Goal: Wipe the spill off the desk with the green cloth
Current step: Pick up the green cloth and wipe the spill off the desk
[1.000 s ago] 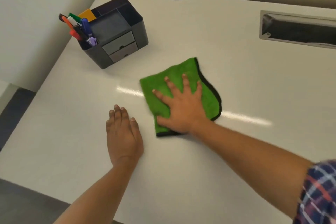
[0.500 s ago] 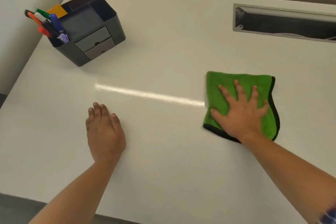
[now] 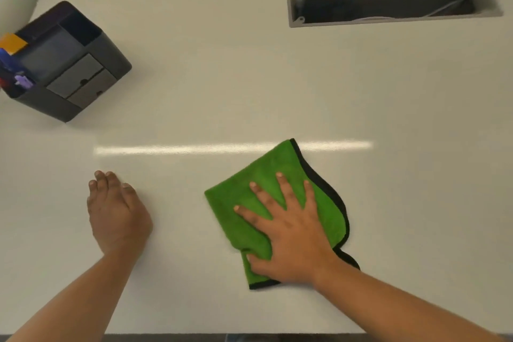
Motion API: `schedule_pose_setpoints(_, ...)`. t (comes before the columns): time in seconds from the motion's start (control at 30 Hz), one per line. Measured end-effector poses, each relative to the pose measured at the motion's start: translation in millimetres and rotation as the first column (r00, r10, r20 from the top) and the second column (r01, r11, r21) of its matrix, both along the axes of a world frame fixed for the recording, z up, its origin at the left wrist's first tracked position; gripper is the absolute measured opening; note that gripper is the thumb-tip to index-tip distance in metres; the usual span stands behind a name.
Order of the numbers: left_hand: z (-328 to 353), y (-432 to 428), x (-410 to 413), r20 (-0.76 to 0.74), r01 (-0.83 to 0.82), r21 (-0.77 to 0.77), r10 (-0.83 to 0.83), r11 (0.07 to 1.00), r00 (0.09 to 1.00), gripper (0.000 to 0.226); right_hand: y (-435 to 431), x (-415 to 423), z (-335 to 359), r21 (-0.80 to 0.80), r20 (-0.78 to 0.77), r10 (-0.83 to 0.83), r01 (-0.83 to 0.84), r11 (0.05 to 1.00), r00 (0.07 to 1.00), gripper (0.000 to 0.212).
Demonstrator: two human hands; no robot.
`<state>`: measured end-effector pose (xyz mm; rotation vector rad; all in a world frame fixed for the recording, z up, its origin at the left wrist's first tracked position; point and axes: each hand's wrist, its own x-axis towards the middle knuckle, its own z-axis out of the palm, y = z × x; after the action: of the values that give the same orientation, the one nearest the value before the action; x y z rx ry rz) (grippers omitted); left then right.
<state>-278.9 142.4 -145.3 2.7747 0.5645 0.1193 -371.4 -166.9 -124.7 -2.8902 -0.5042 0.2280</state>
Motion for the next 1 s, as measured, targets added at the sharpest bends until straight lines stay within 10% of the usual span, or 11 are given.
schedule_pose_setpoints(0.4,-1,0,2,0.019,0.019,0.026,-0.019,0.999,1.000,0.057,-140,56,1,-0.200,0.035,-0.365,0.364,0.910,0.930,0.082)
schedule_pose_setpoints(1.0,12,-2,1,-0.099,0.071,0.031,-0.068,0.997,0.993,0.067,-5,82,-5,-0.145,0.081,-0.373,0.381,0.913,0.924,0.096)
